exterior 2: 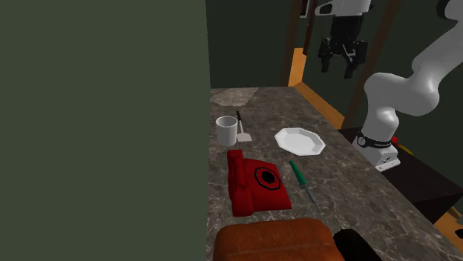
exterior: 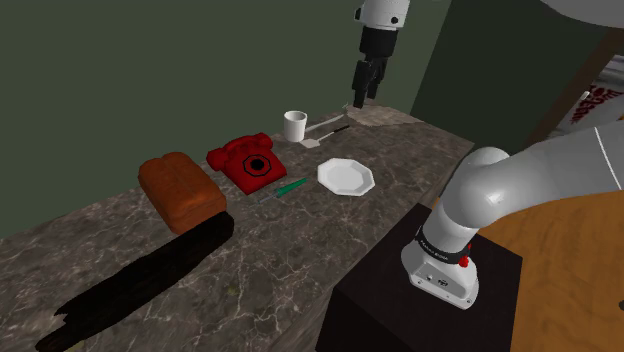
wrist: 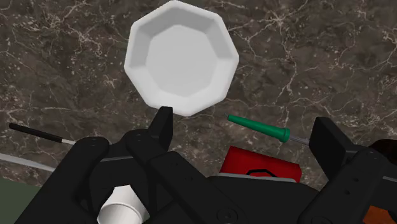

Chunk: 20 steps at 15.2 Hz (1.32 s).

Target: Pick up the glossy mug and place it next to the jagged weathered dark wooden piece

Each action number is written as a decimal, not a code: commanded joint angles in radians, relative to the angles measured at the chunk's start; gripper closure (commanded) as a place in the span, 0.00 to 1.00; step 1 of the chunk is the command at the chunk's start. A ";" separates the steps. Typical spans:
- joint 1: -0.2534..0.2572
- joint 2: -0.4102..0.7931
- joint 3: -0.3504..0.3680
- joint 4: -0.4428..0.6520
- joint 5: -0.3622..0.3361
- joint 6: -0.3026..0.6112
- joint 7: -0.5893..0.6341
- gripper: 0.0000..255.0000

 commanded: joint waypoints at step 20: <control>-0.045 0.662 -0.005 0.252 -0.090 0.428 -0.010 0.00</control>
